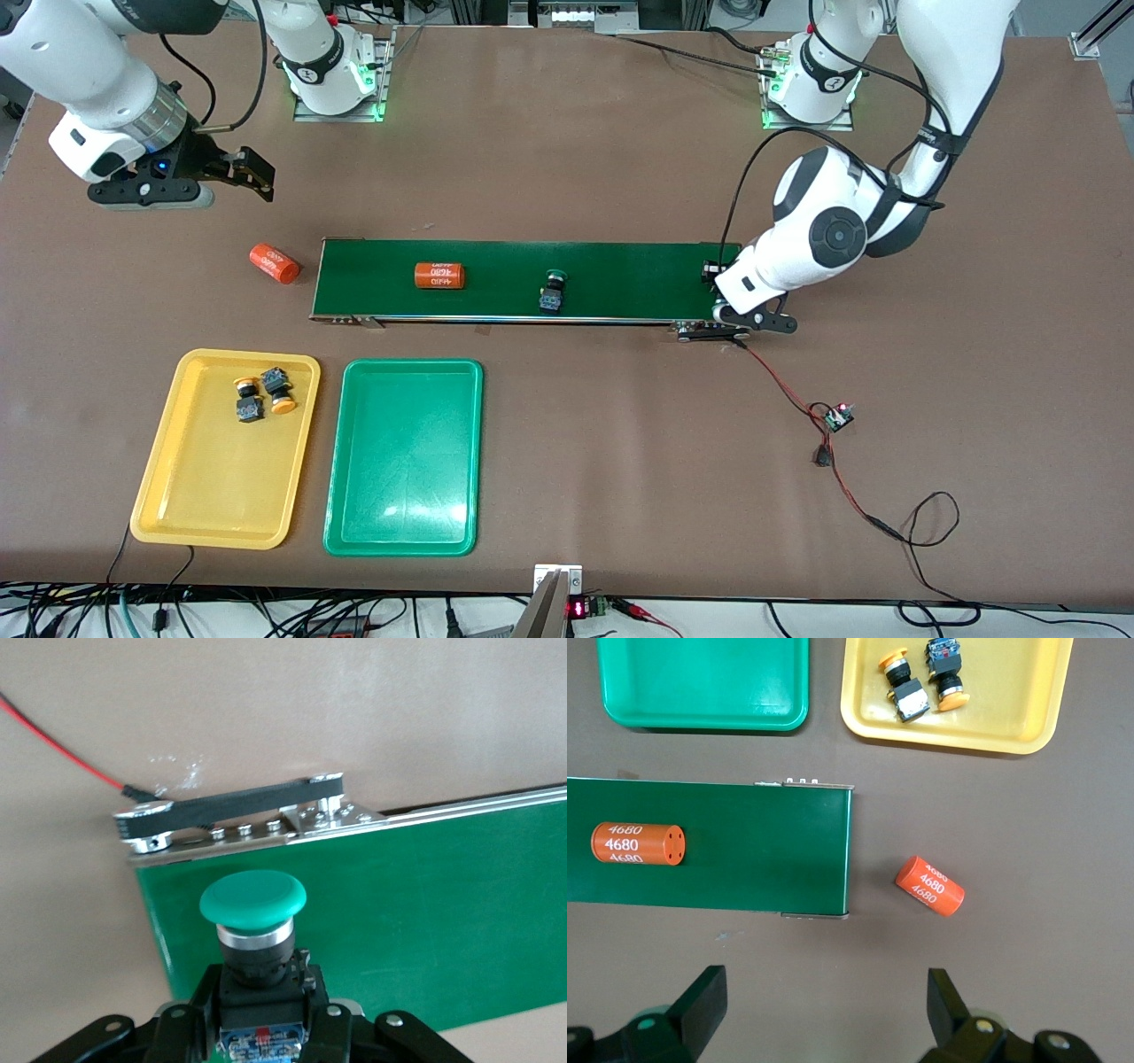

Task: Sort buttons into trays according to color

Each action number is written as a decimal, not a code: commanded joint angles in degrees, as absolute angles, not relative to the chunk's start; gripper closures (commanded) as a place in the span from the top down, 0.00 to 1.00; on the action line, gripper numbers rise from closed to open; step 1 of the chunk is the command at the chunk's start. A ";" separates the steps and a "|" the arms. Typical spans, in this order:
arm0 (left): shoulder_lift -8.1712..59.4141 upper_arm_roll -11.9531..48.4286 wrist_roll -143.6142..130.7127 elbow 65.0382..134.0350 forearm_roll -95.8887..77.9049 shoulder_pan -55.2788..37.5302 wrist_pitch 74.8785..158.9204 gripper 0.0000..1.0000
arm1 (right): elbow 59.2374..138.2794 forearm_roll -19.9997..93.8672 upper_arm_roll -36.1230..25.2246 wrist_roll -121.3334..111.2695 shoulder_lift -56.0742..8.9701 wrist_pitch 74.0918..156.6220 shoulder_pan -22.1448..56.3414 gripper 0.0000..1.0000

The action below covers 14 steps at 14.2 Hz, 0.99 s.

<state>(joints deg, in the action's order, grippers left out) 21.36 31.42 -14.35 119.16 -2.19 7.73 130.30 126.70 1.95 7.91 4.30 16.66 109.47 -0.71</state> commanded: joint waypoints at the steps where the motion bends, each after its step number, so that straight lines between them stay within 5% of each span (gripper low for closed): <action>1: 18.72 30.59 -13.10 124.80 -2.64 7.21 134.30 0.00 | 131.74 5.87 8.53 3.34 20.57 112.75 -1.41 1.00; 7: 17.49 31.82 -13.27 126.65 -2.72 7.29 134.47 0.00 | 136.58 10.62 11.41 4.39 19.87 124.26 -0.97 1.00; 8: 17.66 31.82 -13.45 126.65 -2.81 7.21 134.39 0.09 | 137.10 12.20 12.47 4.39 19.34 126.19 -0.97 1.00; 9: 18.10 31.82 -13.62 126.65 -2.81 7.21 134.21 0.37 | 137.20 14.04 13.79 4.48 18.73 128.13 -0.97 1.00; 10: 18.37 31.82 -13.71 126.65 -2.81 7.21 134.03 0.97 | 137.20 14.85 14.67 4.48 18.11 129.28 -0.97 1.00; 14: 15.92 31.99 -13.71 125.86 -3.42 7.29 131.14 1.00 | 138.86 15.21 17.66 7.02 15.56 135.95 -0.97 1.00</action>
